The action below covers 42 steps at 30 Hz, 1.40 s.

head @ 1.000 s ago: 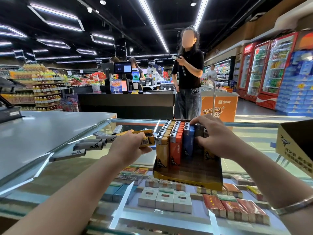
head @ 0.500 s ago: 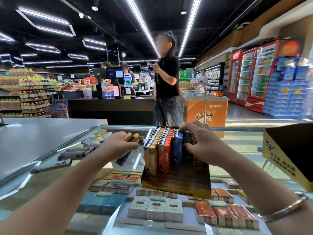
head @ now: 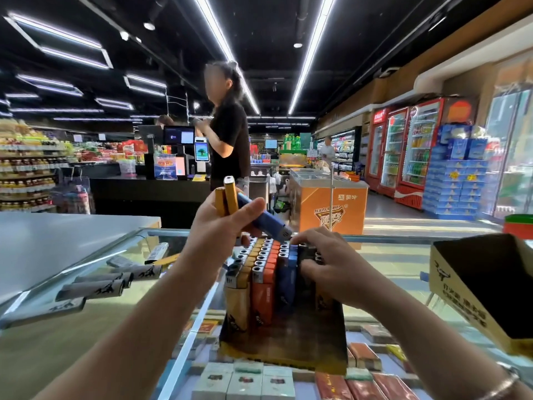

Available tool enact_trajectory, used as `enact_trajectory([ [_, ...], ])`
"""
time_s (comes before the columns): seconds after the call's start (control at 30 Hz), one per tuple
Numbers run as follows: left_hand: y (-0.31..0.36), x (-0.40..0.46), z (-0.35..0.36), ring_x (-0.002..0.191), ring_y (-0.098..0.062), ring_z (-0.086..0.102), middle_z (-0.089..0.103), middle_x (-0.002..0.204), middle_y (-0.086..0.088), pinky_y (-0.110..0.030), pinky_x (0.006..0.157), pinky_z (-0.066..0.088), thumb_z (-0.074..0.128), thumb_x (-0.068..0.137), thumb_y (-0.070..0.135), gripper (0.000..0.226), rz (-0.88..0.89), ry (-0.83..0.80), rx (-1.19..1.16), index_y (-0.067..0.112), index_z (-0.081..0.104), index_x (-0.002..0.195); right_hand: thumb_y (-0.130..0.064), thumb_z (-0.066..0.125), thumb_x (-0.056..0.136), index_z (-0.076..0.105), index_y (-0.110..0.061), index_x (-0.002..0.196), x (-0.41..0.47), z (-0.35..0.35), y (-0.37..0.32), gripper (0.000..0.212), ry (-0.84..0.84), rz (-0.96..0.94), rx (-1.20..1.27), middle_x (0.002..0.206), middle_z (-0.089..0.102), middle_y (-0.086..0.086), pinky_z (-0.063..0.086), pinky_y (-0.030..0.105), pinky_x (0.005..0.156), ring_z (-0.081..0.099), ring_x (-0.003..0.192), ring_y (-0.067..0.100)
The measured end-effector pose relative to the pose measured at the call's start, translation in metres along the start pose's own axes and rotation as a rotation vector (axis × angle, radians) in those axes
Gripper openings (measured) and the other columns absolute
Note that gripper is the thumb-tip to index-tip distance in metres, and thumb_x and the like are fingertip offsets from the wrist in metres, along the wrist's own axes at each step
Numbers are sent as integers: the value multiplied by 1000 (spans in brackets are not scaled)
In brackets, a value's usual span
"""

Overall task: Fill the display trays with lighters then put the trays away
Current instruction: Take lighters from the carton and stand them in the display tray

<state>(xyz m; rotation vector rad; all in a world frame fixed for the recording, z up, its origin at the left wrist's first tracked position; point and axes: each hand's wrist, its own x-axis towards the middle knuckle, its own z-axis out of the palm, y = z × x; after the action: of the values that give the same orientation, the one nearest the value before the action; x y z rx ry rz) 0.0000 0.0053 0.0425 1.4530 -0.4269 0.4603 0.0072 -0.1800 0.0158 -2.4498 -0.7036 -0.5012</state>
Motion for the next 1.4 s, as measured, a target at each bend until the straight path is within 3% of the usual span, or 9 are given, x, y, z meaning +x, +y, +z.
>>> enact_trajectory([
  [0.1, -7, -2, -3, 61, -13, 67, 69, 67, -1, -17, 46, 45, 69, 73, 25, 29, 12, -20, 27, 8, 53, 91, -16, 61, 84, 57, -27, 108, 1, -2, -5, 27, 163, -64, 79, 97, 46, -19, 33, 17, 88, 39, 106, 6],
  [0.2, -12, -4, -4, 64, -15, 67, 71, 70, -6, -19, 48, 46, 66, 81, 17, 13, 29, -95, 41, 11, 55, 84, -18, 75, 74, 57, -37, 97, -2, -4, -16, 35, 272, -149, 178, 97, 48, -29, 27, -4, 79, 45, 97, -8],
  [0.4, -13, -8, -4, 66, -16, 68, 70, 75, -8, -18, 55, 49, 66, 81, 15, 17, 95, -151, 35, 6, 55, 90, -8, 72, 76, 58, -34, 92, -1, -1, -21, 34, 321, -160, 265, 81, 65, -14, 49, 15, 71, 61, 80, -2],
  [0.5, -12, -10, -3, 68, -15, 68, 71, 81, -11, -16, 55, 48, 65, 82, 15, 16, 100, -166, 15, 6, 55, 91, -7, 70, 78, 55, -41, 91, -2, 2, -19, 39, 234, -141, 242, 85, 64, -14, 46, 11, 69, 61, 85, 2],
  [0.67, -8, -11, -4, 68, -15, 69, 71, 79, 1, -19, 47, 48, 63, 76, 34, 26, 89, -107, 27, 15, 57, 92, 2, 69, 76, 55, -34, 81, 1, -11, -23, 39, 461, -150, 400, 77, 64, -14, 52, 23, 74, 63, 76, 8],
  [0.83, -9, -9, -9, 50, -8, 56, 59, 56, 5, -17, 45, 45, 61, 72, 47, 37, 118, 7, 78, 13, 52, 84, 0, 61, 84, 60, -23, 83, -2, -27, -21, 23, 477, -113, 658, 68, 69, -5, 53, 22, 62, 67, 63, 12],
  [0.97, -12, -6, -10, 51, -7, 50, 50, 57, 7, -17, 45, 44, 54, 76, 53, 37, 122, 49, 38, 17, 46, 84, -1, 54, 88, 64, -16, 88, -3, -31, -22, 19, 462, -88, 759, 65, 66, -3, 50, 23, 47, 60, 54, 14],
  [1.23, -19, -7, -1, 83, 4, 62, 65, 93, 10, -7, 71, 45, 45, 83, 37, 18, 188, -79, 140, 28, 50, 98, 2, 64, 82, 61, -24, 86, -5, -25, -26, 27, 390, -185, 477, 63, 59, -8, 40, 12, 48, 53, 50, 2],
  [1.4, -14, -9, 1, 63, 10, 54, 65, 101, 6, -7, 60, 40, 44, 83, 40, 20, 239, -110, 206, 28, 49, 98, -4, 70, 78, 63, -30, 83, -4, -18, -23, 28, 240, -179, 246, 71, 58, -14, 40, 10, 54, 53, 59, 2],
])
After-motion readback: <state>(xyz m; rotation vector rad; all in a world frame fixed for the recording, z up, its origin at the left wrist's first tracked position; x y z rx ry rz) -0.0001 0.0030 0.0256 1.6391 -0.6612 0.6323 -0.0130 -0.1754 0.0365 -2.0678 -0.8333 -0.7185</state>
